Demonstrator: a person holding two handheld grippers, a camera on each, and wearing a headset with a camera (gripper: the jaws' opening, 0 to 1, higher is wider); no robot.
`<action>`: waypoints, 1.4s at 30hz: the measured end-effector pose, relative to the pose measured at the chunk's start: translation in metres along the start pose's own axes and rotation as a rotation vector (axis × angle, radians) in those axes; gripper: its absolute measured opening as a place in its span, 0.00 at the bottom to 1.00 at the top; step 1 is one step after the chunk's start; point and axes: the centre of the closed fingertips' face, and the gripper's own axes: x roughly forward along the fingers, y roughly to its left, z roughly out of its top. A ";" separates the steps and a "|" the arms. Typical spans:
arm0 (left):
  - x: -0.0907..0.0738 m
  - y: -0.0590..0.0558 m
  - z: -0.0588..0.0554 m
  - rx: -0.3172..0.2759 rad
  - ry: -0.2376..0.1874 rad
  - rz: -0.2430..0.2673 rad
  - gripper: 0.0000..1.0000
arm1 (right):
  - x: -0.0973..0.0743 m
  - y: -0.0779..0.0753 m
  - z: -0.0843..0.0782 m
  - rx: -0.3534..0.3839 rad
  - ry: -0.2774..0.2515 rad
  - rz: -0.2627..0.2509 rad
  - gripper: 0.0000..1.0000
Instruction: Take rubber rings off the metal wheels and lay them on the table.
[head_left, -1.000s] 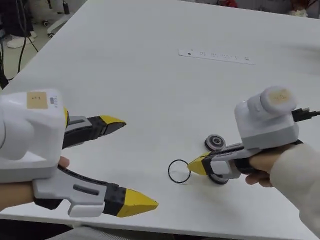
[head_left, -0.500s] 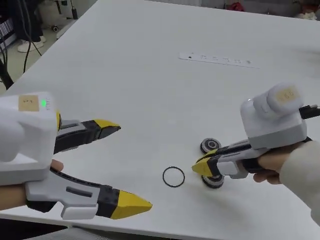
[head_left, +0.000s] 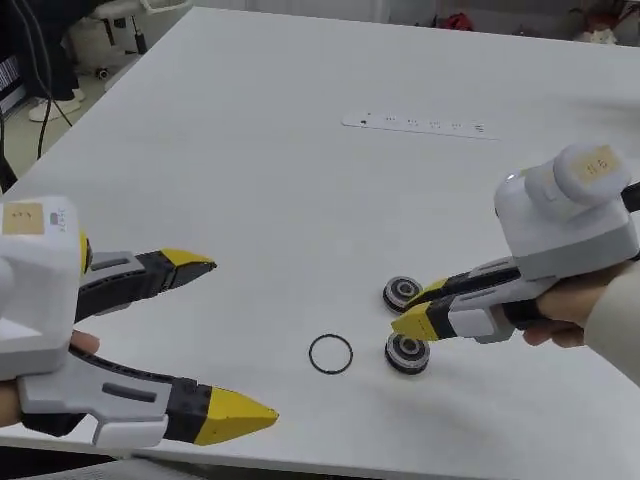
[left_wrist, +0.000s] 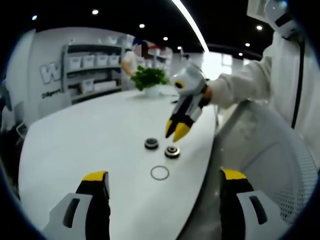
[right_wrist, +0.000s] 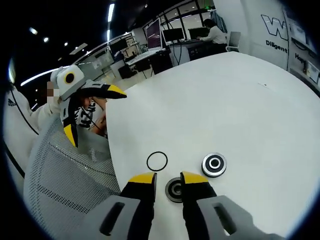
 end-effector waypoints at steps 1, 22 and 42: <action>0.001 0.000 0.000 -0.001 0.002 0.001 0.92 | -0.003 0.000 0.000 -0.005 0.000 -0.001 0.17; 0.010 -0.004 0.007 0.015 0.037 -0.004 0.90 | -0.049 -0.013 -0.018 0.019 -0.067 -0.019 0.24; 0.025 -0.001 0.032 0.094 0.048 -0.072 0.86 | -0.052 -0.020 -0.040 0.084 -0.116 -0.010 0.27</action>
